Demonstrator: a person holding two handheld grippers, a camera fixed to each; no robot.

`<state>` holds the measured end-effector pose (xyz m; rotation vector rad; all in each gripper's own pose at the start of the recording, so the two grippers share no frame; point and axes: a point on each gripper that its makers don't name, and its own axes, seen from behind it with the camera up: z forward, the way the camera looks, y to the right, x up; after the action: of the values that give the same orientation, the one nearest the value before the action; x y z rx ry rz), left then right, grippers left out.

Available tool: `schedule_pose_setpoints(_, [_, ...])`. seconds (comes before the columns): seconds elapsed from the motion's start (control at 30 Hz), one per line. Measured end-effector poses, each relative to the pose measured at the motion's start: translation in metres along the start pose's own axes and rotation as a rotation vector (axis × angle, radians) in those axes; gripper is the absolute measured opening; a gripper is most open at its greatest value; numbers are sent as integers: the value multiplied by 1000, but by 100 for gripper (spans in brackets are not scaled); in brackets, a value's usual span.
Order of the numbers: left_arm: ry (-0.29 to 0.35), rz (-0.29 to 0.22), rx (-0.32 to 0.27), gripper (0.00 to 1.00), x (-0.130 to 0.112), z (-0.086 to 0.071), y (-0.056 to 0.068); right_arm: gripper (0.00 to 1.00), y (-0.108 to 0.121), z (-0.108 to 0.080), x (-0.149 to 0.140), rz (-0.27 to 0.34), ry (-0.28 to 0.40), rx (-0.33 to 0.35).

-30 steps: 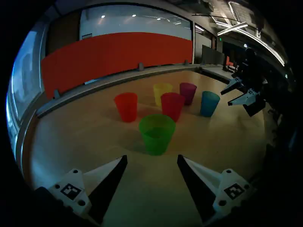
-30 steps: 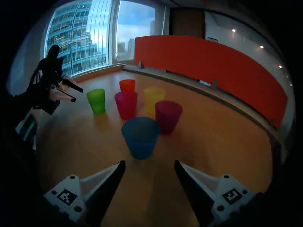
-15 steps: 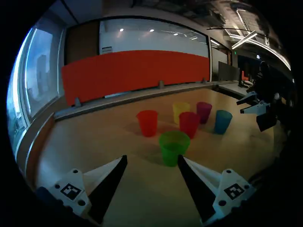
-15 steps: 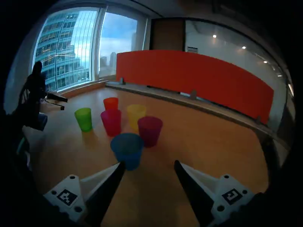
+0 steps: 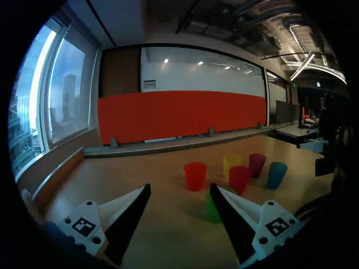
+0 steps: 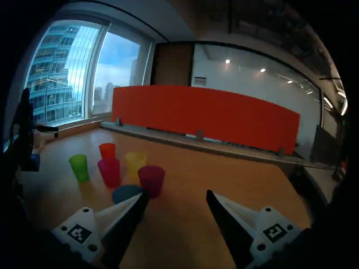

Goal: Pour water

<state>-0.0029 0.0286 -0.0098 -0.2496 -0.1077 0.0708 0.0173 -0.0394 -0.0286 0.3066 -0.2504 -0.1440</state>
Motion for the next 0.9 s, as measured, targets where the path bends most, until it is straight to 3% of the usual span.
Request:
schedule_pose_setpoints(0.2, [61,-13,50,98,12,-4,-5,100,15,0,18,26,95,-94])
schedule_pose_setpoints(0.6, [191,-78,118,98,38,-12,-16,100,25,-15,60,101,294,-178])
schedule_pose_setpoints(0.9, [244,-81,134,98,50,-14,-14,100,43,-21,64,147,353,-265])
